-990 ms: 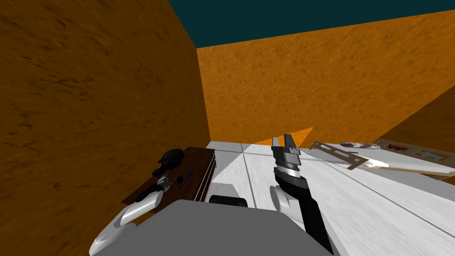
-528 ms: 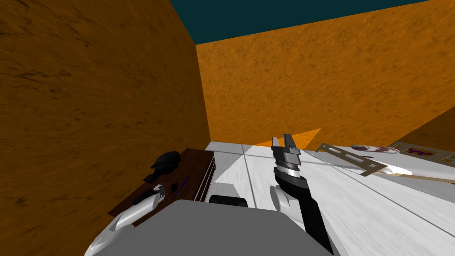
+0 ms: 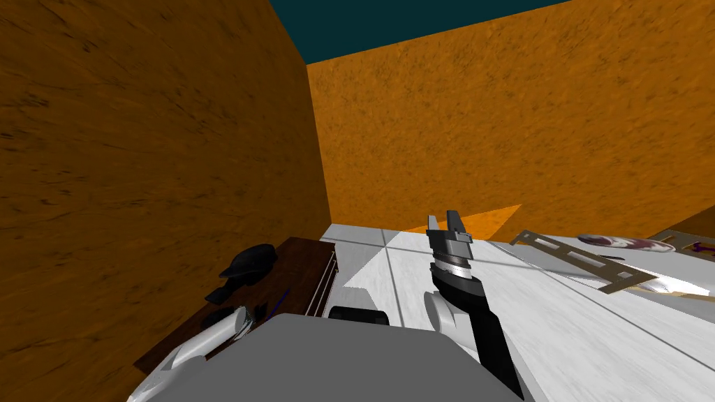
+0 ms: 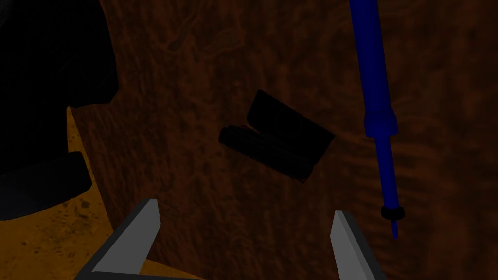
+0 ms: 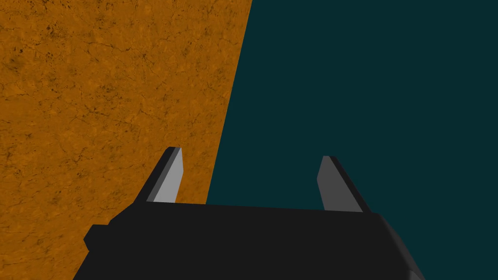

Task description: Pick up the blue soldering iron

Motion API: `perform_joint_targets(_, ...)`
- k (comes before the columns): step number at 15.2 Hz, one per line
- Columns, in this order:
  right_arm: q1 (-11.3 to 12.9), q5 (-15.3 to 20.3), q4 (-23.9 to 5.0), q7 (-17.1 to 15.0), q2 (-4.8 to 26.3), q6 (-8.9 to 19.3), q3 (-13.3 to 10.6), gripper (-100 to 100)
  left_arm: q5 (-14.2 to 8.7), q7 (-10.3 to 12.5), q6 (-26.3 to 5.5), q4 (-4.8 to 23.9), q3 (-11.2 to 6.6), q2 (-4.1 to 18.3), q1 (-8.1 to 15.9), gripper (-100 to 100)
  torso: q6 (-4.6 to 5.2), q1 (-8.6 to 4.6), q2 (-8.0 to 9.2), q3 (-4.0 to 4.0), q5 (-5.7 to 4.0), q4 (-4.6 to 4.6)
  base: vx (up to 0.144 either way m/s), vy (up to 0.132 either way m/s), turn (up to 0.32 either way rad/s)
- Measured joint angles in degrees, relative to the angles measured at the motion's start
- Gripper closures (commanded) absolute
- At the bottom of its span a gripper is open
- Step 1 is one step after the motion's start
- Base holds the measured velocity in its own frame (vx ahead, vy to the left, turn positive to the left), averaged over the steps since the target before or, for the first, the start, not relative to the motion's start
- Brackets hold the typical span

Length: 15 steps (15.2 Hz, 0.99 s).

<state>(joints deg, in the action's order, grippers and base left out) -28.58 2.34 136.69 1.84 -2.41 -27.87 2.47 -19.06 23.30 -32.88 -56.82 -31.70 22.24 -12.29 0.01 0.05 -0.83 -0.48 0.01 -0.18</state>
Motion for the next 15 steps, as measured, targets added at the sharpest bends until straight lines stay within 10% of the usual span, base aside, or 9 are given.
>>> perform_joint_targets(15,0.0,0.0,0.0,0.0,0.0,0.0,0.0,0,-2.2,2.8,-13.2,13.0,-6.05,-0.1,3.1,-100,0.00,0.09,0.12,0.05,0.02,0.01,0.166,0.000,0.039)
